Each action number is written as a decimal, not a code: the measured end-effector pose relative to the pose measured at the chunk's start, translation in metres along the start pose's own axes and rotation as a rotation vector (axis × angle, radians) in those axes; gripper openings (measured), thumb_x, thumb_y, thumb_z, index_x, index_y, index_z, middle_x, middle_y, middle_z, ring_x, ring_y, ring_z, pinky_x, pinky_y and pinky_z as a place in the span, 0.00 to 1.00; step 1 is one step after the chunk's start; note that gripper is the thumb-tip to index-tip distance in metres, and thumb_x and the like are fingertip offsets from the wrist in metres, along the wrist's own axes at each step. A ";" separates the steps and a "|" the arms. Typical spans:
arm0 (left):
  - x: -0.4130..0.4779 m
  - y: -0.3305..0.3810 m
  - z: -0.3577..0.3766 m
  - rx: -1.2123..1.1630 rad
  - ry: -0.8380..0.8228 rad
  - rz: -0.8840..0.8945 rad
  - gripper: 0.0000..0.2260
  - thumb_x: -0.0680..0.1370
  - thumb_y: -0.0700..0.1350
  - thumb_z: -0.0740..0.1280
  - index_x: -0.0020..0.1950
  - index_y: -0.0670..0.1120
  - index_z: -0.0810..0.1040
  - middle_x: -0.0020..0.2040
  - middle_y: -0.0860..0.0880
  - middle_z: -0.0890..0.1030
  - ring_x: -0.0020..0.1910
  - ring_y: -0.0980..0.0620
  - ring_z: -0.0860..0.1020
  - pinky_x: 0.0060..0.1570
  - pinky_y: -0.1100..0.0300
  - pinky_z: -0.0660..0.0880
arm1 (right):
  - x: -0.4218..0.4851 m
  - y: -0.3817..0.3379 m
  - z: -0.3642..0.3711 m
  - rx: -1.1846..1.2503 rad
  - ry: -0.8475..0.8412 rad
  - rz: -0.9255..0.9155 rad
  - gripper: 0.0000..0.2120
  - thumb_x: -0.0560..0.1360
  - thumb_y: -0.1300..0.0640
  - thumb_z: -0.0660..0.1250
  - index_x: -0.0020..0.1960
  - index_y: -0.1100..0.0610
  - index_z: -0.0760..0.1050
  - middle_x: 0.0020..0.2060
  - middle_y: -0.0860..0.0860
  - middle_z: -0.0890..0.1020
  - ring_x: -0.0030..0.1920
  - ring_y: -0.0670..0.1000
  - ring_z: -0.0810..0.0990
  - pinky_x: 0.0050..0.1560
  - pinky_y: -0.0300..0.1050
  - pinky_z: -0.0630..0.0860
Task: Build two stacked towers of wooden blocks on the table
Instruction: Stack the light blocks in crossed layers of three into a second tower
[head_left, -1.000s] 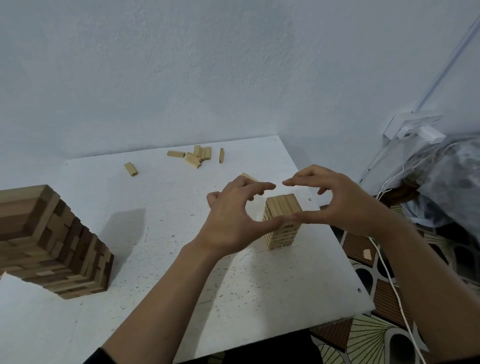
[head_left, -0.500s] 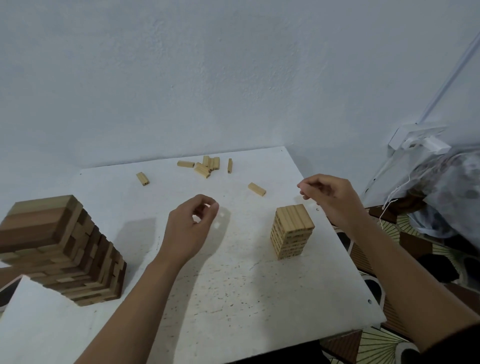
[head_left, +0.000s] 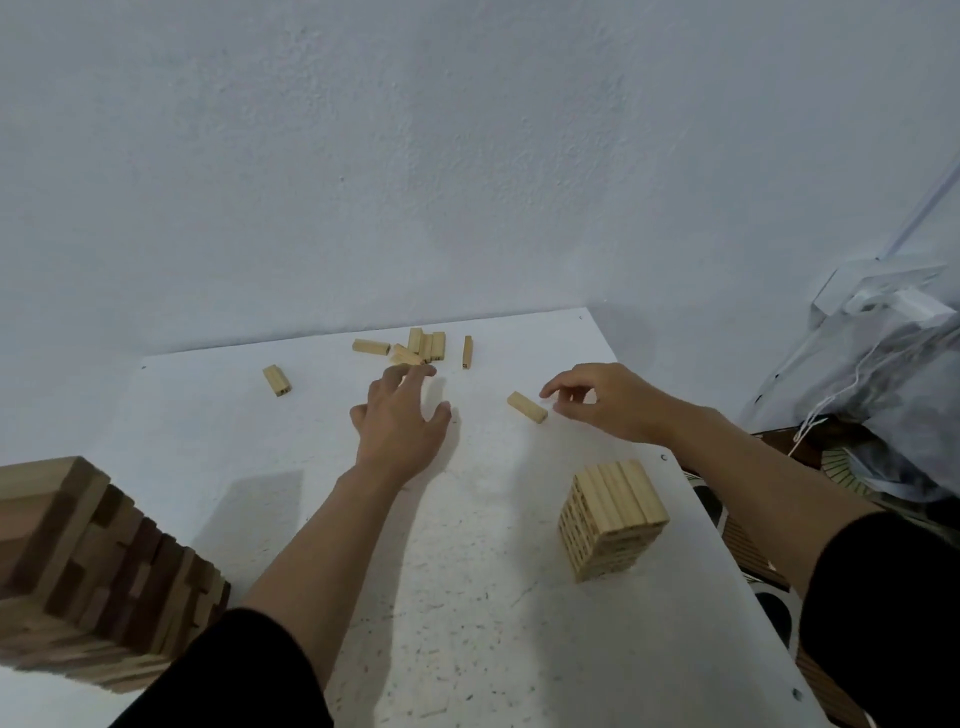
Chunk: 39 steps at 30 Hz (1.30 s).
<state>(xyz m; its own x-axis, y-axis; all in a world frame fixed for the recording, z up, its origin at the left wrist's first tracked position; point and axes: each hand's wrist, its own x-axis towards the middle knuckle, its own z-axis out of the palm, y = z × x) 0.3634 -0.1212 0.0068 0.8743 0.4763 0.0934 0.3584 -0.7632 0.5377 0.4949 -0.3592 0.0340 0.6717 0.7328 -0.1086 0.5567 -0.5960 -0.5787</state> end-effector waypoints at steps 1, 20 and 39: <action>0.005 0.000 0.002 0.028 -0.009 0.011 0.22 0.81 0.52 0.65 0.75 0.52 0.69 0.76 0.50 0.66 0.74 0.46 0.64 0.67 0.45 0.60 | 0.005 -0.001 0.002 -0.037 -0.019 -0.020 0.10 0.81 0.54 0.66 0.60 0.46 0.80 0.49 0.46 0.80 0.51 0.45 0.78 0.53 0.40 0.73; -0.038 -0.030 0.005 0.145 0.077 0.121 0.10 0.80 0.43 0.60 0.58 0.49 0.77 0.59 0.55 0.79 0.59 0.55 0.74 0.53 0.52 0.54 | 0.042 -0.070 -0.001 -0.532 -0.517 0.030 0.18 0.82 0.61 0.56 0.68 0.59 0.76 0.66 0.54 0.78 0.66 0.58 0.74 0.68 0.54 0.70; -0.131 -0.080 -0.028 -0.024 0.043 0.134 0.16 0.77 0.52 0.58 0.59 0.57 0.81 0.57 0.63 0.76 0.58 0.61 0.73 0.57 0.54 0.57 | 0.011 -0.175 0.064 -0.681 -0.569 -0.011 0.16 0.84 0.60 0.55 0.38 0.59 0.67 0.36 0.51 0.71 0.36 0.52 0.68 0.37 0.43 0.66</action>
<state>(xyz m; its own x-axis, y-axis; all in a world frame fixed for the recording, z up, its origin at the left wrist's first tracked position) 0.2114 -0.1104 -0.0245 0.8989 0.3893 0.2008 0.2310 -0.8109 0.5377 0.3734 -0.2261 0.0830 0.4203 0.6840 -0.5962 0.8537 -0.5207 0.0044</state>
